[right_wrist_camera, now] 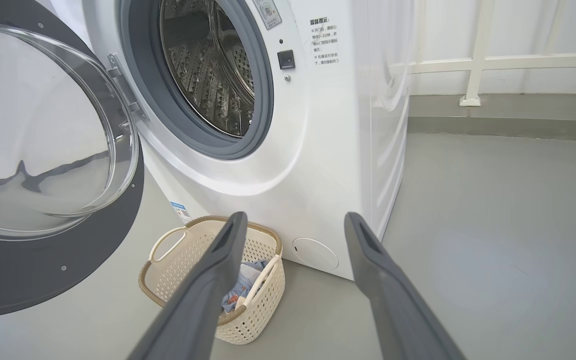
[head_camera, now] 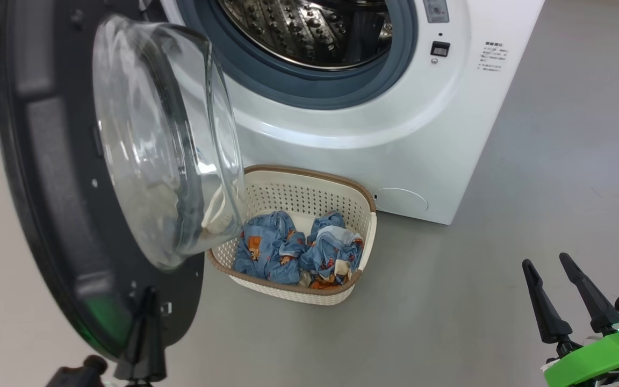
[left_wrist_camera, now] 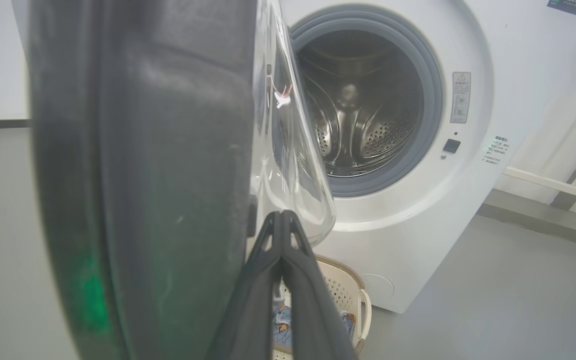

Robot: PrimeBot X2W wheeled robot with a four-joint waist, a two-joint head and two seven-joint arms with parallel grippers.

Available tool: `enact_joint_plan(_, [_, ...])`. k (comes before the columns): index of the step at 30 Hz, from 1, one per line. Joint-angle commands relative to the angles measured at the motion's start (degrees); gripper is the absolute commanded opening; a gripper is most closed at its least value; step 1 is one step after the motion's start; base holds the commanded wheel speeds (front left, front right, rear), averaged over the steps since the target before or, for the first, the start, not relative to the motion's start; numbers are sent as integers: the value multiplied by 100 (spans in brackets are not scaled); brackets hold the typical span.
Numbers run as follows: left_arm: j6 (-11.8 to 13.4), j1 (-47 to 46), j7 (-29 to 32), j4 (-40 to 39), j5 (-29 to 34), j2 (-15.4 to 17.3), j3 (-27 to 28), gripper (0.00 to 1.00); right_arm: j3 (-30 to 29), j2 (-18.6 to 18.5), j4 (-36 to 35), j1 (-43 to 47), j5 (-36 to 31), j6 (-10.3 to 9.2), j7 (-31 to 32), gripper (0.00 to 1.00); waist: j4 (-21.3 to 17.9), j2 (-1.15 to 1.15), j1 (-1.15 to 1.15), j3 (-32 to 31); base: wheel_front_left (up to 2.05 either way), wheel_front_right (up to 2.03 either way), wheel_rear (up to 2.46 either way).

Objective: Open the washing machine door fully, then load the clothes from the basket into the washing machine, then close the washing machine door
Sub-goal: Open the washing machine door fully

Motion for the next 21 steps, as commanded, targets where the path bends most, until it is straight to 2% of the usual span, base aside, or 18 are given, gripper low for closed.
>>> enact_joint_plan(1, [67,-29,-38,-159,42,76,395,0,148,-104,-145,61,-21,17,-69,100,28,0,0,6,0,0,0])
enact_joint_plan(9, [-13,-132,-38,-1,111,139,1043,0,155,-98,-134,41,-12,17,-69,100,29,0,0,24,0,0,0])
enact_joint_plan(21, [-153,-509,-38,539,89,402,1901,0,121,-92,-145,49,-1,17,-69,100,5,0,0,106,0,0,0])
